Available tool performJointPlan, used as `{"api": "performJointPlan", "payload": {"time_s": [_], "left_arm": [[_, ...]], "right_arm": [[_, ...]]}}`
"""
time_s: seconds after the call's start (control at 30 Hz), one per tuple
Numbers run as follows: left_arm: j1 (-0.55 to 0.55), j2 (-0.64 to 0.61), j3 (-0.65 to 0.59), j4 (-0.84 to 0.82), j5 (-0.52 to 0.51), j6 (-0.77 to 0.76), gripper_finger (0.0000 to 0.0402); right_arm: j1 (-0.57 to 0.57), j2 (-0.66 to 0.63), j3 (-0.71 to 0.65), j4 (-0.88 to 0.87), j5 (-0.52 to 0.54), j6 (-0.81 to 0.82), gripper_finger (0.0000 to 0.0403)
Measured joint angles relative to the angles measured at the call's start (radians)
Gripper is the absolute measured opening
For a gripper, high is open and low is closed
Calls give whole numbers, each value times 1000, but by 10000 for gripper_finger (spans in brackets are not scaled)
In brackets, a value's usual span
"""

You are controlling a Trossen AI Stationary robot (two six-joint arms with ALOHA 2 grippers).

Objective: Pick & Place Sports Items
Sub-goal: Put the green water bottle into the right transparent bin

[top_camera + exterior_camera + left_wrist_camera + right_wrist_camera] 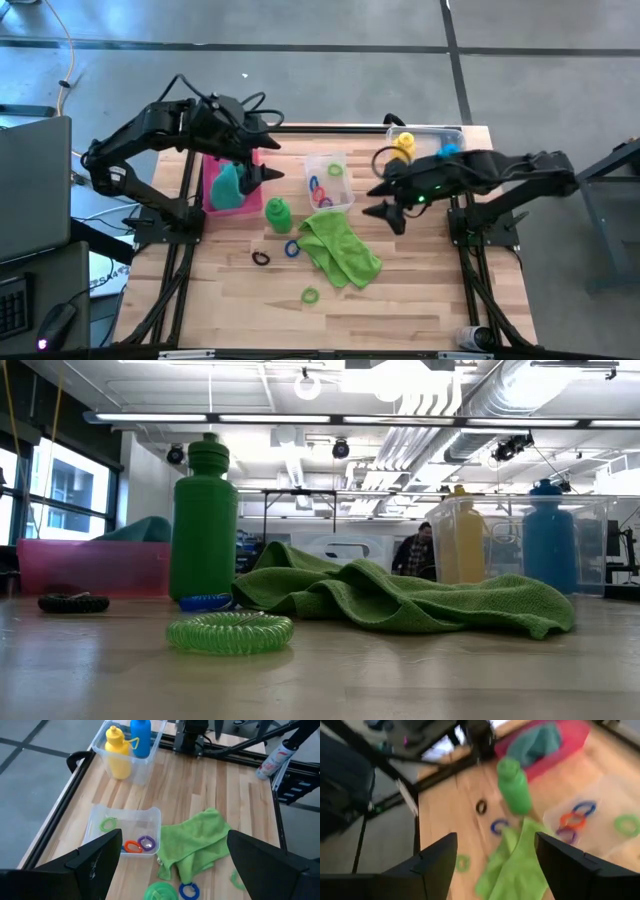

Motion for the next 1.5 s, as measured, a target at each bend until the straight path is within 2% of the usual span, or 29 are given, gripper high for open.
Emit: {"api": "performJointPlan", "payload": {"time_s": [0.17,0.53,1.07,1.5], "left_arm": [[-10,0,0,-15,0,4,353],[-10,0,0,-15,-2,8,353],[-10,0,0,-25,-2,-4,353],[-23,9,2,-150,-2,-7,353]], "right_arm": [[10,71,0,-54,-81,45,236],[46,227,0,-79,-154,61,214],[50,429,0,-78,-78,214,211],[50,449,0,-84,-20,232,199]]}}
